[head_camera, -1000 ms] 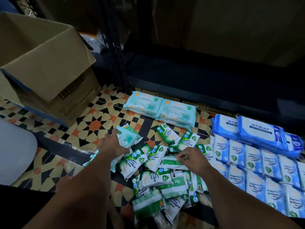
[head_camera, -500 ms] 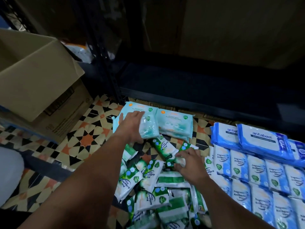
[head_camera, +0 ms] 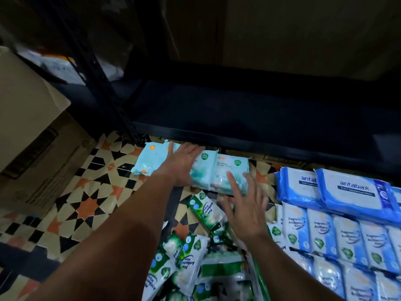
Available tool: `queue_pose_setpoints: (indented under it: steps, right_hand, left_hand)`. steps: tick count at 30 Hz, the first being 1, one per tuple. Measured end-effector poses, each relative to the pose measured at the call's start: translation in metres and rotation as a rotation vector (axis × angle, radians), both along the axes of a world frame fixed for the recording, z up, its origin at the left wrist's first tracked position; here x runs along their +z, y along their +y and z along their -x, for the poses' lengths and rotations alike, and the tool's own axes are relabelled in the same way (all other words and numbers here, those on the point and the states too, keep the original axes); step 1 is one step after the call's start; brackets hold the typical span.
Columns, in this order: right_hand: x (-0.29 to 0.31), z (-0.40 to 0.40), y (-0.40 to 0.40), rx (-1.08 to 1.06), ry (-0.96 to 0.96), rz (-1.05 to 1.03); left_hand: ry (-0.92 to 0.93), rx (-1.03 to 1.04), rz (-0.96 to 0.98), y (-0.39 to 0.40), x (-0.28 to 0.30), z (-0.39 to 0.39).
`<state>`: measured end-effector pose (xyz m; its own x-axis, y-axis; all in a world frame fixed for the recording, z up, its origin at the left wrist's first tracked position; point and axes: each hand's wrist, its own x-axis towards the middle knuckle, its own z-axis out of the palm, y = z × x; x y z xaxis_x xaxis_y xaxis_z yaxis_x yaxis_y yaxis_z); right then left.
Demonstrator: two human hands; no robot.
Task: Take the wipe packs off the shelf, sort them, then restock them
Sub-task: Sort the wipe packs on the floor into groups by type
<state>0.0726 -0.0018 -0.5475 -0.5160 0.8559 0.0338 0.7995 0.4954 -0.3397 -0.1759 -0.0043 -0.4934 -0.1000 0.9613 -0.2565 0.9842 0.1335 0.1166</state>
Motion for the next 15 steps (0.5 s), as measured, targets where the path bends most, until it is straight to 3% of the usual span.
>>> queue_pose_setpoints:
  steps: [5,15]
  right_hand:
    - [-0.014,0.018,0.027,0.119,-0.018,0.062]
    - [-0.014,0.023,0.029,0.073,0.058,0.066]
  left_hand:
    - [0.018,0.025,-0.028,0.002,-0.013,0.001]
    - [0.152,-0.010,-0.058,0.000,-0.030,-0.002]
